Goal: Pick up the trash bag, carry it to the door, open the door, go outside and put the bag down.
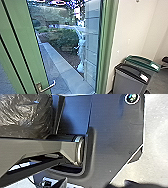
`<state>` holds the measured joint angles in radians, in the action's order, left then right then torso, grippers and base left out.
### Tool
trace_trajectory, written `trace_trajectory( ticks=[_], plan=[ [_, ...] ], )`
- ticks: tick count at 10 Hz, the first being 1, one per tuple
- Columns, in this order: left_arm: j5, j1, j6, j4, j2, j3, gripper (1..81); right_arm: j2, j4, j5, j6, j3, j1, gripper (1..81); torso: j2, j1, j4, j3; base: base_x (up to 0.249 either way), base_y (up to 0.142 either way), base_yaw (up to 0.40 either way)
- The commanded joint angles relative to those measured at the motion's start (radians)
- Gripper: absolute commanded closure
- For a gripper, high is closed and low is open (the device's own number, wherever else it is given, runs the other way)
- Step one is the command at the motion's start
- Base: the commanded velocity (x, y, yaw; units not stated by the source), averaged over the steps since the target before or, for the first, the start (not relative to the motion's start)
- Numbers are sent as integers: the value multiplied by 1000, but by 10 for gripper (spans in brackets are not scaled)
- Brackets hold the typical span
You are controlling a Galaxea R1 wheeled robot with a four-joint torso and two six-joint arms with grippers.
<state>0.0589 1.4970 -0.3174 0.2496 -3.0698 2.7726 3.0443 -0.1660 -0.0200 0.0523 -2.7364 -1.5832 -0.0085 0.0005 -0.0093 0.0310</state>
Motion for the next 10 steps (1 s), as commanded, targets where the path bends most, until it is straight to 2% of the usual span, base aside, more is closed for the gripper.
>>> trace_trajectory(
  ticks=[1,6,10],
  plan=[
    [67,-42,-9,-9,-5,-4,811,4,-4,-57,0,1,34,10,0,0,0,0,0,0,0],
    [67,-42,-6,5,-1,-4,811,4,0,-57,0,1,36,10,0,0,0,0,0,0,0],
    [68,-42,-8,-10,-3,-2,811,3,0,-57,0,1,33,10,0,0,0,0,0,0,26]
  ],
)
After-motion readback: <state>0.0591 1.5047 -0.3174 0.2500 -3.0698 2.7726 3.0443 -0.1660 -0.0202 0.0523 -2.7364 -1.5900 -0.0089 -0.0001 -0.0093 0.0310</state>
